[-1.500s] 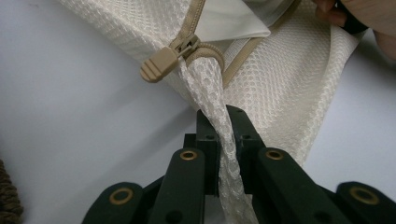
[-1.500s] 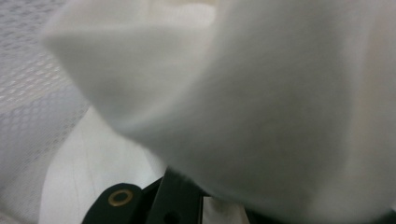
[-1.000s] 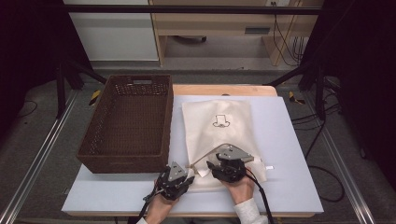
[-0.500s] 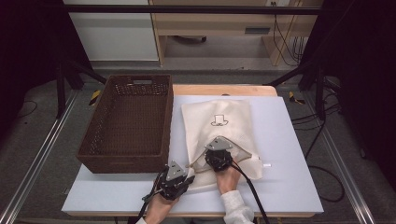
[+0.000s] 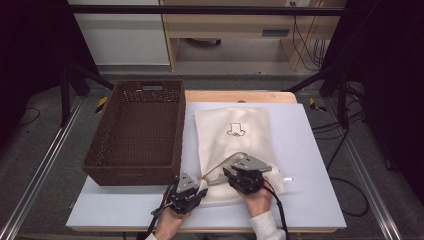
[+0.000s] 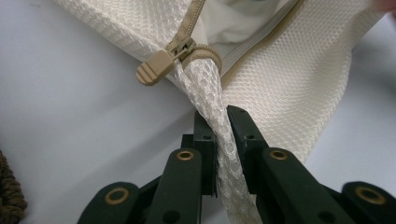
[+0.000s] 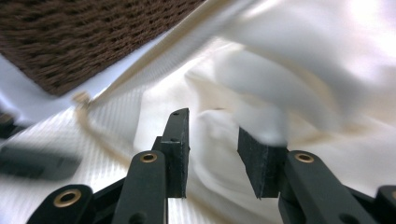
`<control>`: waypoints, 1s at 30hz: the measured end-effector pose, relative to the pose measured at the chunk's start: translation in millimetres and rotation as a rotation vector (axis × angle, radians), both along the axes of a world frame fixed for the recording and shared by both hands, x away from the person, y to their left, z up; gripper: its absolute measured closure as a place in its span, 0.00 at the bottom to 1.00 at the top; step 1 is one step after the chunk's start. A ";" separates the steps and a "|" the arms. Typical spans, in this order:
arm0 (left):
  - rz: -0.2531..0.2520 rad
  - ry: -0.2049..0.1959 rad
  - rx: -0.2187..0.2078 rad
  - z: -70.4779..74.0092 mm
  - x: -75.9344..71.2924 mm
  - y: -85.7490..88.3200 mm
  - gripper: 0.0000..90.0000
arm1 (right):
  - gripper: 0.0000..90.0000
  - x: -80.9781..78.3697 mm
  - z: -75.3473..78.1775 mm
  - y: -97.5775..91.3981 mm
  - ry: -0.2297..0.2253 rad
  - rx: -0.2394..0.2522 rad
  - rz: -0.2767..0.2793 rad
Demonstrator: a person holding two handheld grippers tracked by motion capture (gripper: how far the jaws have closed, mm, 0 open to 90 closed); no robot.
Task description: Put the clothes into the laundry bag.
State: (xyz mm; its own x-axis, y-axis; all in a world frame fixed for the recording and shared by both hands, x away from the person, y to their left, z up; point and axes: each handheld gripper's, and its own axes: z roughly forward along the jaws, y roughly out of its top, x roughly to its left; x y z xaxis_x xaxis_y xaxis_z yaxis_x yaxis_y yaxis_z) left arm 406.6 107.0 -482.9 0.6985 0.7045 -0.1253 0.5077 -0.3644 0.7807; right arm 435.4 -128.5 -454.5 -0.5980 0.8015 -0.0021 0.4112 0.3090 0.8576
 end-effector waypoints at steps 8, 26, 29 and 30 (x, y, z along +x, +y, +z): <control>0.010 -0.006 -0.016 2.1 0.7 -0.1 0.73 | 0.62 -30.9 20.5 -60.5 -0.082 0.029 -0.077; 0.035 0.013 -0.038 10.2 10.0 11.4 0.92 | 0.84 -25.0 -5.8 -114.4 0.064 -0.001 -0.159; 0.021 0.026 -0.022 4.2 4.6 13.3 0.90 | 0.81 -33.6 -18.7 -116.1 0.103 0.003 -0.145; 0.020 0.028 -0.014 1.2 3.8 12.7 0.89 | 0.79 -34.2 -24.2 -115.1 0.107 -0.014 -0.143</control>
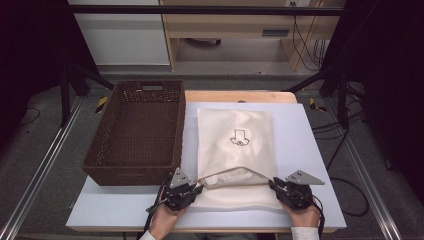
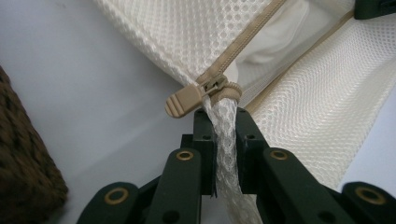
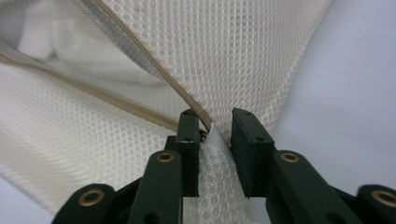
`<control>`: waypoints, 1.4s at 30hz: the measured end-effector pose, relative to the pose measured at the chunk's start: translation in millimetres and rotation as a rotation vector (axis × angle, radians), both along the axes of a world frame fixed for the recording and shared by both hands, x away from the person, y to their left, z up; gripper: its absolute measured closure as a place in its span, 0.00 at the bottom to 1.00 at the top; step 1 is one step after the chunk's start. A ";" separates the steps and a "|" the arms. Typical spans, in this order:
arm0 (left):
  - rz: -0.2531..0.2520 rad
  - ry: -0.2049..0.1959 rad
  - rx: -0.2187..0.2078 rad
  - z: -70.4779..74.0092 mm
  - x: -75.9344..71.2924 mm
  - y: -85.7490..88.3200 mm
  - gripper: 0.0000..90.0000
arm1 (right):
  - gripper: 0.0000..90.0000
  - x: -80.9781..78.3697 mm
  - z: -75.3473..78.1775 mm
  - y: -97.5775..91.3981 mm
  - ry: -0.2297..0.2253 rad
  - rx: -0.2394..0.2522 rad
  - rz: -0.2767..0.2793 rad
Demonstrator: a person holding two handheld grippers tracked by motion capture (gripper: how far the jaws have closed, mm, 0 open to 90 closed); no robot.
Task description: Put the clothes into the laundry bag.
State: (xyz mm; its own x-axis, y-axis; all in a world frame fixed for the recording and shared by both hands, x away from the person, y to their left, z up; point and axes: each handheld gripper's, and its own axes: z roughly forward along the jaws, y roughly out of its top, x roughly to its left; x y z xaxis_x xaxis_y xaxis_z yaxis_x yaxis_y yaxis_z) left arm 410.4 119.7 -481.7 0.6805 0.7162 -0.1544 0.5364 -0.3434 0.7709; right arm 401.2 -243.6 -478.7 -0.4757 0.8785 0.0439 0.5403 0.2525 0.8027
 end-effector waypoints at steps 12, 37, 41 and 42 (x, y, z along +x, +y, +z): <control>0.015 -0.034 0.011 -2.7 0.4 -2.0 0.86 | 0.53 -11.8 35.9 36.8 -0.172 0.054 0.082; 0.012 -0.044 0.001 5.4 -2.6 -0.6 0.93 | 1.00 76.6 -3.1 124.1 -0.076 -0.033 0.082; 0.012 -0.040 0.001 4.0 -1.7 -0.4 0.93 | 1.00 85.0 -6.4 126.1 -0.141 -0.065 0.031; 0.012 -0.036 -0.003 3.5 -1.3 -0.1 0.93 | 1.00 84.1 -6.3 126.2 -0.147 -0.064 0.033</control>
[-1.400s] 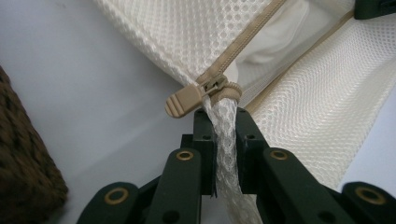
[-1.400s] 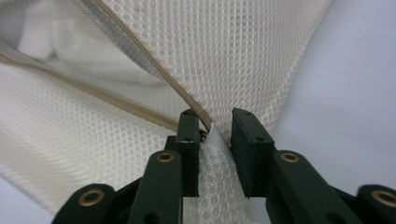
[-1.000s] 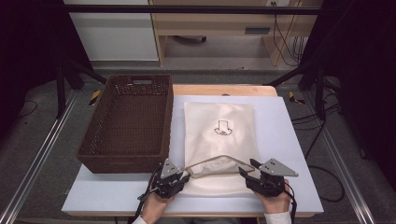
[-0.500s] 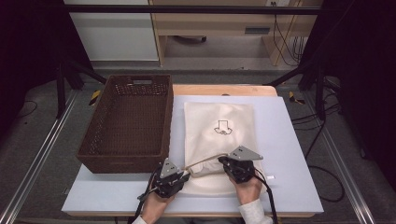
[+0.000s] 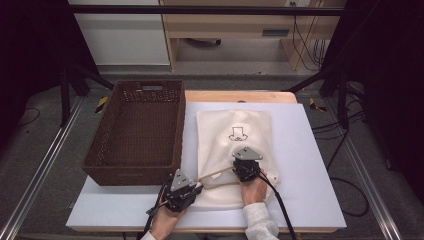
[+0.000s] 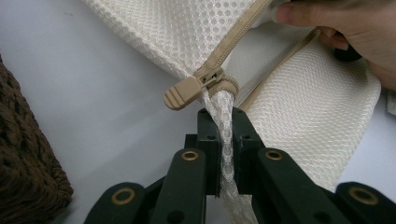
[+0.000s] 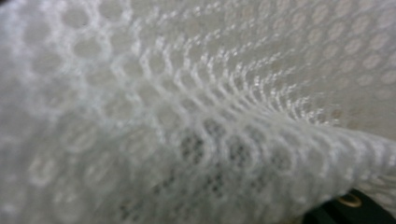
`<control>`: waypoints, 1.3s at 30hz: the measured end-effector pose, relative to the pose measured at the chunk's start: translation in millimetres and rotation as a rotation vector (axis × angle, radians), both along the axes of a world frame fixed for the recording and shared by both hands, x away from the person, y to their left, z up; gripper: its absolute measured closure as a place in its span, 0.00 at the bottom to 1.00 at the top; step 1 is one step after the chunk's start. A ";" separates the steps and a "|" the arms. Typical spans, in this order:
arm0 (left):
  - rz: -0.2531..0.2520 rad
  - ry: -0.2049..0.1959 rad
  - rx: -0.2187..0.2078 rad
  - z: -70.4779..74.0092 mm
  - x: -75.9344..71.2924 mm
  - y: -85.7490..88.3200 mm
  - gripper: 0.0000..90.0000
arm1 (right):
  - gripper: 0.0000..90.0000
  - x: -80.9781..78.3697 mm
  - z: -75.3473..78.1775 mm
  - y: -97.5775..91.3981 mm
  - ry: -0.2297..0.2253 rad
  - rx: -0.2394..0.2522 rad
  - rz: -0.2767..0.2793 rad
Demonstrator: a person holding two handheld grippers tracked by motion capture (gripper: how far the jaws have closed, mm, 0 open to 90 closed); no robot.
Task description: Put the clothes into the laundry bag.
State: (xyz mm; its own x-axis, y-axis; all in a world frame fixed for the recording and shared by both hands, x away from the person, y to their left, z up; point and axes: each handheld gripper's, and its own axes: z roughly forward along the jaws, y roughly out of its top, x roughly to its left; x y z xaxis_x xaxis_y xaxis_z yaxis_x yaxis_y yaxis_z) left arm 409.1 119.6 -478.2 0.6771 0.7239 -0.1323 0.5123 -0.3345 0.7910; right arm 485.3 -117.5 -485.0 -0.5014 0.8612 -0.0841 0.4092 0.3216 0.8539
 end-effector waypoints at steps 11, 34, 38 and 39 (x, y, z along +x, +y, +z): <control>0.005 -0.006 -0.019 0.5 0.2 -0.7 0.70 | 0.78 -63.1 36.4 -44.8 0.017 0.123 0.137; 0.016 -0.033 0.002 -1.0 2.6 3.6 0.86 | 0.62 -68.7 -4.0 -131.3 0.180 0.086 -0.055; 0.017 -0.079 -0.014 8.5 -2.0 7.3 0.65 | 0.45 -71.5 2.6 -132.2 0.128 0.093 -0.039; 0.013 -0.081 -0.033 12.2 -2.8 9.6 0.64 | 0.40 -72.5 6.7 -132.3 0.108 0.106 -0.035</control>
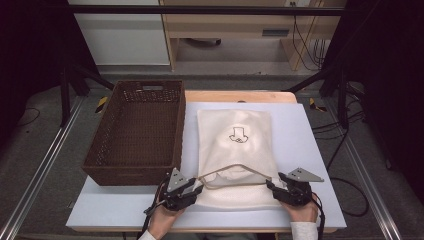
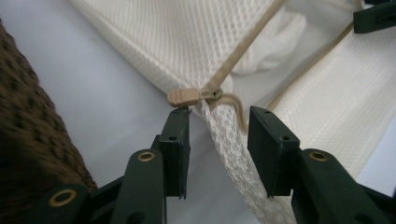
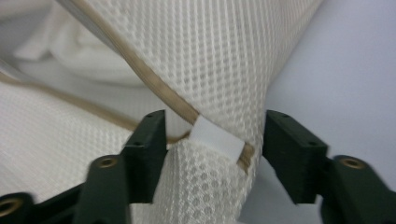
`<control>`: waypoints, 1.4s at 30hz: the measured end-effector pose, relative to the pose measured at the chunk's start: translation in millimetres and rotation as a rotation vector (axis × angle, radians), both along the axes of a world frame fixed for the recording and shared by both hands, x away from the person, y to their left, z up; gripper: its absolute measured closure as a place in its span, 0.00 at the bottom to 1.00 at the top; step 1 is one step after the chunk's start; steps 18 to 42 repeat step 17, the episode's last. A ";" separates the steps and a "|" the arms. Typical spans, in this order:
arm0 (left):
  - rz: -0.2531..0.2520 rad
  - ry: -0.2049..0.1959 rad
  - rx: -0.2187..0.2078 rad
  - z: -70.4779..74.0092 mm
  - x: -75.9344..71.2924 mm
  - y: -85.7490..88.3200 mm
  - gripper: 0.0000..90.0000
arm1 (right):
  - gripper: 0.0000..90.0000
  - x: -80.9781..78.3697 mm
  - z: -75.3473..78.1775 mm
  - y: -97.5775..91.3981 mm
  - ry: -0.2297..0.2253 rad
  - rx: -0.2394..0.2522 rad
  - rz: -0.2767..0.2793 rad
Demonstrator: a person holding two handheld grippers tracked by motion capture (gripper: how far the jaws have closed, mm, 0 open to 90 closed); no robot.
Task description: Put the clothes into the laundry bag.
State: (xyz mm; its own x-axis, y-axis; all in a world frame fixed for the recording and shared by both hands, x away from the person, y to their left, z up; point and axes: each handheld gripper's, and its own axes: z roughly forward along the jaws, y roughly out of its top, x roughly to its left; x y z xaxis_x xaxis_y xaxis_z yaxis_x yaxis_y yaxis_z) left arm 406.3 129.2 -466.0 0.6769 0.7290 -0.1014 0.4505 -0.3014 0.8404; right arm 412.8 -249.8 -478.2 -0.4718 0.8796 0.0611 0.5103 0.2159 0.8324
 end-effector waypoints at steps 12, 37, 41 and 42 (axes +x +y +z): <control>-0.031 -0.003 0.019 11.8 -9.8 20.2 0.36 | 0.15 -8.0 33.8 -6.0 -0.181 0.033 -0.021; -0.038 -0.009 0.021 13.2 -11.4 27.8 0.31 | 0.15 -8.8 34.3 -17.7 -0.179 0.043 -0.057; -0.038 -0.009 0.021 13.2 -11.4 27.8 0.31 | 0.15 -8.8 34.3 -17.7 -0.179 0.043 -0.057; -0.038 -0.009 0.021 13.2 -11.4 27.8 0.31 | 0.15 -8.8 34.3 -17.7 -0.179 0.043 -0.057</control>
